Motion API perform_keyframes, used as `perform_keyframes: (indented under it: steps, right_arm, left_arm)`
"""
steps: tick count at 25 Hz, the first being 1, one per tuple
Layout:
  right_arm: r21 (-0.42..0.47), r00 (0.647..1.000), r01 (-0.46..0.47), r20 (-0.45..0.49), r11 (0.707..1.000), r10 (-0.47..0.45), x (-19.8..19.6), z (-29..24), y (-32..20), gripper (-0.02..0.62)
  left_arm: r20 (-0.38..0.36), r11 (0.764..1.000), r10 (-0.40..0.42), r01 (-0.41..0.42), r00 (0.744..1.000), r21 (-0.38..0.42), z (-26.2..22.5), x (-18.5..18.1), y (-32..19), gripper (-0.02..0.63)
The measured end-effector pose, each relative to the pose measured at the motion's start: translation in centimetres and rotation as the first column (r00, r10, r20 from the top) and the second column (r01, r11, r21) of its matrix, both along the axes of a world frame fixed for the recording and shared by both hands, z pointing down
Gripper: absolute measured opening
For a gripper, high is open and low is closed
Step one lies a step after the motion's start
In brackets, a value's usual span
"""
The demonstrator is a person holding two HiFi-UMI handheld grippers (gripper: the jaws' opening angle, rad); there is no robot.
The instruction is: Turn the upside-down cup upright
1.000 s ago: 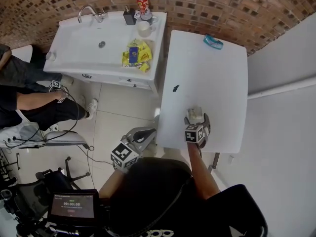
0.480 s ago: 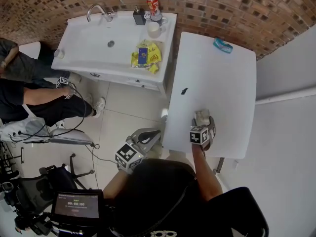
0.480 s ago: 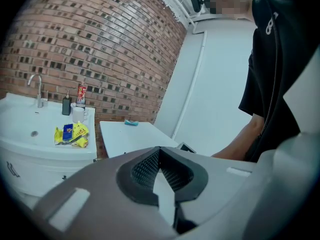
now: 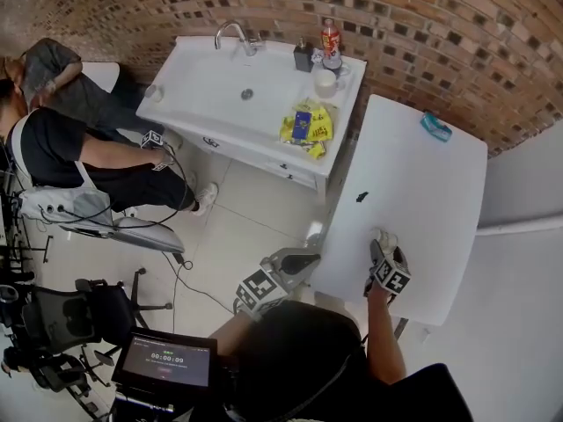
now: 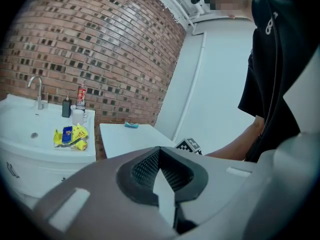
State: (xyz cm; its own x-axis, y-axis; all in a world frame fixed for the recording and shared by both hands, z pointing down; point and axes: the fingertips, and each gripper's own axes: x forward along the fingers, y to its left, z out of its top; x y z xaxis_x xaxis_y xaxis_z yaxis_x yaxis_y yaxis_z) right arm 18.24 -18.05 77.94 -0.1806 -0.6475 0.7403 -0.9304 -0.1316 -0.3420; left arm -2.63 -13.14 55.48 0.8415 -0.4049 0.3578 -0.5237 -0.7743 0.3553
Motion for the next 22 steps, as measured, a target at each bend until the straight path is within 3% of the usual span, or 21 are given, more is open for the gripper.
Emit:
perform_keyframes:
  steps: [2, 4, 7, 10, 15, 22]
  right_arm:
    - [0.019, 0.986, -0.078, 0.15, 0.997, 0.075, 0.0, -0.3, 0.0, 0.387]
    - [0.036, 0.948, -0.139, 0.292, 0.99, 0.123, -0.4, -0.6, -0.2, 0.387]
    - [0.053, 0.86, -0.208, 0.486, 0.977, 0.157, -1.0, -1.3, -0.7, 0.387]
    - [0.034, 0.764, -0.259, 0.618, 0.965, 0.184, -1.4, -1.1, -0.9, 0.387]
    - [-0.019, 0.682, -0.292, 0.697, 0.956, 0.222, -1.6, 0.0, -0.4, 0.387]
    - [-0.04, 0.658, -0.263, 0.723, 0.964, 0.21, -0.9, 0.8, 1.0, 0.388]
  left_arm:
    - [-0.003, 1.0, -0.006, 0.006, 1.0, 0.004, -0.3, 0.2, 0.0, 0.014]
    - [-0.002, 1.0, -0.01, 0.01, 1.0, 0.005, -0.4, 0.2, 0.0, 0.014]
    - [-0.004, 1.0, -0.009, 0.009, 1.0, 0.011, -0.5, 0.5, 0.1, 0.014]
    - [-0.005, 1.0, -0.008, 0.008, 1.0, 0.019, -0.7, 0.8, 0.2, 0.014]
    - [-0.008, 1.0, -0.01, 0.01, 1.0, 0.025, -1.1, 1.5, 0.2, 0.014]
    - [-0.005, 1.0, -0.008, 0.008, 1.0, 0.022, -1.1, 3.3, 1.0, 0.014]
